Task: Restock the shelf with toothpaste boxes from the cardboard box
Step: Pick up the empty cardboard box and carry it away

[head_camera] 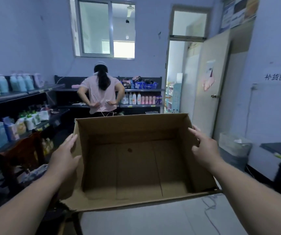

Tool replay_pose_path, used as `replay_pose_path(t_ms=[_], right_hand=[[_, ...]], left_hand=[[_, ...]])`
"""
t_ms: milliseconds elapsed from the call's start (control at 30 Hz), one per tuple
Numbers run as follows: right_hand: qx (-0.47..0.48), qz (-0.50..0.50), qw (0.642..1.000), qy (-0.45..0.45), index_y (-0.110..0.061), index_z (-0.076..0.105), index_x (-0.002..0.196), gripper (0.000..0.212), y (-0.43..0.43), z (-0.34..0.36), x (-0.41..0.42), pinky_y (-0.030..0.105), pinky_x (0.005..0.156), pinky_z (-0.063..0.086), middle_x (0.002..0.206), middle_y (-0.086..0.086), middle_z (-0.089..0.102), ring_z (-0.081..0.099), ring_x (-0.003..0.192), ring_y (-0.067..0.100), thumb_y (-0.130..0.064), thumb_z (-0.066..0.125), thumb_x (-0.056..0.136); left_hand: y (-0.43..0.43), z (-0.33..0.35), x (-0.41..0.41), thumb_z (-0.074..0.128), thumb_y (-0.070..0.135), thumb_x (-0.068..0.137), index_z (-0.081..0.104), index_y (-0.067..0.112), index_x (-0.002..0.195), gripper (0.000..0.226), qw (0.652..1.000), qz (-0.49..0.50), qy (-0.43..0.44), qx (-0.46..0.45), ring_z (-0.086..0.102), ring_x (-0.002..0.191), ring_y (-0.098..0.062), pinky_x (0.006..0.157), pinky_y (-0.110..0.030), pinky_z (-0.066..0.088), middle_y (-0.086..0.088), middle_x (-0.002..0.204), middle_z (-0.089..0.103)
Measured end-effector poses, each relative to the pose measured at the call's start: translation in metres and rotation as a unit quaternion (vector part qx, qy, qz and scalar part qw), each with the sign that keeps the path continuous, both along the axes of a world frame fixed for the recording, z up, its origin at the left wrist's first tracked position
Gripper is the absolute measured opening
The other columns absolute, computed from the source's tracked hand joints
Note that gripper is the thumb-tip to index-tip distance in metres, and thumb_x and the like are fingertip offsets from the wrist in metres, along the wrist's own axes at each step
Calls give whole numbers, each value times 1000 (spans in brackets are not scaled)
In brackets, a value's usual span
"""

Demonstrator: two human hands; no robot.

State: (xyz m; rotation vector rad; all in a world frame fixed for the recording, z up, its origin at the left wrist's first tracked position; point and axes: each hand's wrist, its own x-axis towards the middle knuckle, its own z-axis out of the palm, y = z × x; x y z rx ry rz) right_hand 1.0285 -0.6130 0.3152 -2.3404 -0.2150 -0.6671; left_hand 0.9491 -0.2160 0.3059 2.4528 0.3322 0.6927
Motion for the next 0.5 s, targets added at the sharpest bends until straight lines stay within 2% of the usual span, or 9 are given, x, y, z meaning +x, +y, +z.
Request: replay_pose_path(t_ms=[200,333,433,500], right_hand=[[9,-65,998,7,-25,46,143,71,17,5,92,39,106,44,154,-10,35,45,134,23,12,54,83],[15,-104,994,13,-22,47,142,71,28,9,147,31,95,45,154,-9,35,46,132,25,14,53,82],[21,-125,992,22,-21,46,143,70,30,7,181,39,104,42,155,-7,33,41,137,26,15,52,83],[19,-135,990,21,-21,46,143,69,29,4,205,37,102,41,155,-8,33,41,136,26,14,52,83]], left_hand=[[26,6,146,68,3,84,32,21,149,76,997,-76,2,-9,41,135,-23,107,-36,37,7,156,26],[38,18,231,66,2,85,33,17,149,74,992,-128,2,-6,38,137,-21,108,-29,32,6,157,25],[39,24,287,66,2,85,31,18,149,75,988,-156,6,-3,37,138,-19,109,-29,32,8,157,24],[38,26,321,66,2,86,30,20,150,76,985,-171,8,-2,35,139,-19,110,-29,32,8,157,23]])
